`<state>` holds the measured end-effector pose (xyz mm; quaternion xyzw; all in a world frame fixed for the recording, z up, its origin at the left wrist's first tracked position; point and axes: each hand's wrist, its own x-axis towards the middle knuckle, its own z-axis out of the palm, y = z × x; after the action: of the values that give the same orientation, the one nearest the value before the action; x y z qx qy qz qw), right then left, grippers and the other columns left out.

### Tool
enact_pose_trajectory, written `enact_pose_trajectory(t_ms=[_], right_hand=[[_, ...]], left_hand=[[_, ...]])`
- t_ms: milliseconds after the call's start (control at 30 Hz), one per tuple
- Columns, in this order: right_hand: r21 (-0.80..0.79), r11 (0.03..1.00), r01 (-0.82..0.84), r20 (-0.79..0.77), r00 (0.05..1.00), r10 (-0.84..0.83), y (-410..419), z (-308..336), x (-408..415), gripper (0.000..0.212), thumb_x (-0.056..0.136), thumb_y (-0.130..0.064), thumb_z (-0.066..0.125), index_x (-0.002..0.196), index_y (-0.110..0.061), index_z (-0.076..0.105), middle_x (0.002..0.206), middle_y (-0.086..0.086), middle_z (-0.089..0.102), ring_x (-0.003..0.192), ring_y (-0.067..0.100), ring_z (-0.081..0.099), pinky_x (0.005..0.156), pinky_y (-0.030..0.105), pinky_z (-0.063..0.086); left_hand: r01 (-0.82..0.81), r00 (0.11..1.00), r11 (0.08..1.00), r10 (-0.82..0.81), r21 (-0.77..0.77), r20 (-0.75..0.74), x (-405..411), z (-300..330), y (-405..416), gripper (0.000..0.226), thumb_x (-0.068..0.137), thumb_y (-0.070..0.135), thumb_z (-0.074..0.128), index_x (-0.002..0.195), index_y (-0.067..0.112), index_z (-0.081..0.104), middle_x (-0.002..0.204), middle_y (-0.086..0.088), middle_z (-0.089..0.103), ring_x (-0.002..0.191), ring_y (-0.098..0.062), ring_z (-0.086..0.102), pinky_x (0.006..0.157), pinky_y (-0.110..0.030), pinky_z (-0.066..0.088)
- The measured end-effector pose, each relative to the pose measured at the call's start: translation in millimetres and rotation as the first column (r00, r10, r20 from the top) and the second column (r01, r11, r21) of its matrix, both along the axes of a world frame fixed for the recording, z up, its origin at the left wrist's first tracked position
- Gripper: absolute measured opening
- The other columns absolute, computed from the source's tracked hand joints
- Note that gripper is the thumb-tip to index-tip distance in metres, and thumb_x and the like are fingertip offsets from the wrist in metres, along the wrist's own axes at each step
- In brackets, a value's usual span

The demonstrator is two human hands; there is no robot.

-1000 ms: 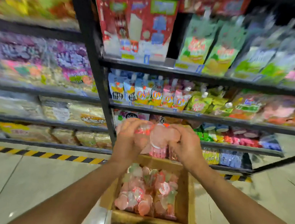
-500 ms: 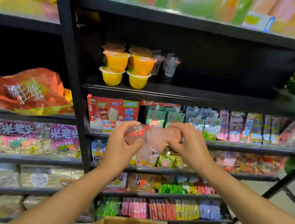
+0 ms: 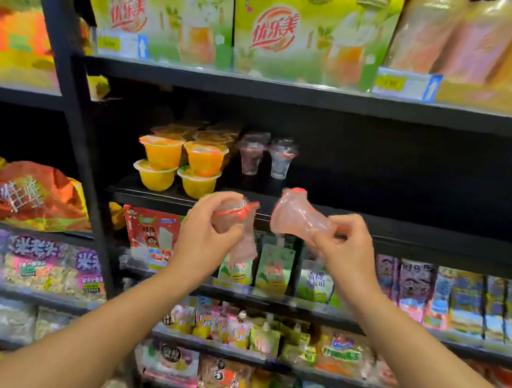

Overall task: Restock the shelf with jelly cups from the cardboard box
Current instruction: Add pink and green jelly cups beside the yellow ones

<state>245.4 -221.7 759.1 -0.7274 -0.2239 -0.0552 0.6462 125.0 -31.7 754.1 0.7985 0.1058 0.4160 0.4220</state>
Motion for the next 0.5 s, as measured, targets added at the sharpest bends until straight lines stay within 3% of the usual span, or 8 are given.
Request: enact_pose_trajectory(t_ms=[100,167,267,400,500], right_hand=[[0.167,0.984,-0.057,-0.147,0.986,0.082,2,3,11,0.028,0.083,-0.001,0.071,0.106,-0.005,0.054,0.102,0.002,0.057,0.082,-0.005,0.064,0.064,0.011,0.051],[0.286,0.954,-0.090,-0.221,0.963,0.157,7,3,17,0.029,0.084,0.000,0.070,0.107,-0.003,0.053,0.109,0.006,0.056,0.096,0.008,0.066,0.076,0.020,0.057],[0.404,0.907,-0.117,-0.269,0.933,0.240,16,5,21,0.030,0.083,0.000,0.072,0.107,-0.003,0.054,0.109,0.007,0.056,0.099,0.016,0.067,0.086,0.035,0.059],[0.439,0.888,-0.136,-0.287,0.916,0.282,26,8,18,0.028,0.083,-0.004,0.073,0.106,-0.002,0.057,0.113,0.015,0.061,0.106,0.024,0.068,0.091,0.040,0.059],[0.420,0.902,-0.097,-0.319,0.915,0.247,37,3,15,0.033,0.079,-0.013,0.077,0.106,-0.006,0.059,0.113,0.019,0.063,0.108,0.028,0.067,0.097,0.047,0.055]], left_hand=[[-0.034,0.999,0.998,0.034,-0.050,0.009,16,4,-13,0.043,0.085,0.001,0.067,0.119,0.026,0.063,0.119,0.010,0.062,0.107,0.005,0.055,0.085,-0.006,0.042],[-0.038,0.999,0.998,0.038,-0.052,0.012,23,5,-18,0.043,0.084,-0.001,0.067,0.119,0.026,0.063,0.119,0.008,0.063,0.106,0.004,0.056,0.086,-0.009,0.044],[-0.038,0.999,0.998,0.039,-0.054,0.010,30,6,-18,0.045,0.083,-0.002,0.066,0.115,0.028,0.064,0.116,0.010,0.063,0.105,0.005,0.056,0.084,-0.008,0.044],[-0.022,0.999,0.998,0.024,-0.054,0.027,37,8,-6,0.045,0.083,0.000,0.068,0.118,0.028,0.064,0.116,0.011,0.064,0.105,0.003,0.056,0.087,-0.019,0.047],[0.029,0.999,0.997,-0.026,-0.069,0.041,41,9,4,0.044,0.084,0.003,0.069,0.120,0.028,0.064,0.117,0.013,0.063,0.106,0.003,0.056,0.084,-0.015,0.046]])
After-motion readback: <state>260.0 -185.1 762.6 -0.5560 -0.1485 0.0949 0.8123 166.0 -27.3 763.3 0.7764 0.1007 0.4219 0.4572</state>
